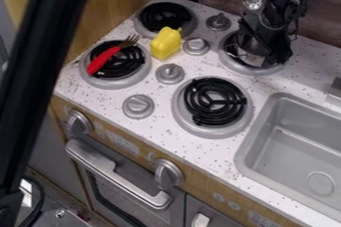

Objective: Move the silver pot to the top right burner

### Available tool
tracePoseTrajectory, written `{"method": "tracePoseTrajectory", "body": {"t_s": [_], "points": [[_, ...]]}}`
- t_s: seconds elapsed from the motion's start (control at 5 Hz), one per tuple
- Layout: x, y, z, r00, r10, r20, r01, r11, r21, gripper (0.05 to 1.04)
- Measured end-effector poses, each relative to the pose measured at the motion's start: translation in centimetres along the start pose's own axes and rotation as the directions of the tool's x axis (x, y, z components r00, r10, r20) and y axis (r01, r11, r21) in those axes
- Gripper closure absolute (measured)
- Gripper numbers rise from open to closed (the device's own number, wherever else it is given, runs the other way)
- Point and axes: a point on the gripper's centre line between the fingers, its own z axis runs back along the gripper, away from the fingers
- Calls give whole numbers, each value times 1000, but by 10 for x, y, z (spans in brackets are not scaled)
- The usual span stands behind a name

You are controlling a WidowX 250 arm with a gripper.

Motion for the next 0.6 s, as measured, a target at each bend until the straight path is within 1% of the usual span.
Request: {"method": "tracePoseTrajectory", "body": {"t_s": [0.2, 0.4, 0.6], "points": [[-20, -4, 25, 990, 98, -104, -104, 993, -53, 85], [-48, -14, 43, 969, 173, -179, -193, 976, -103, 85], [-72, -19, 53, 950, 213, -229, -246, 961, -129, 85]]}}
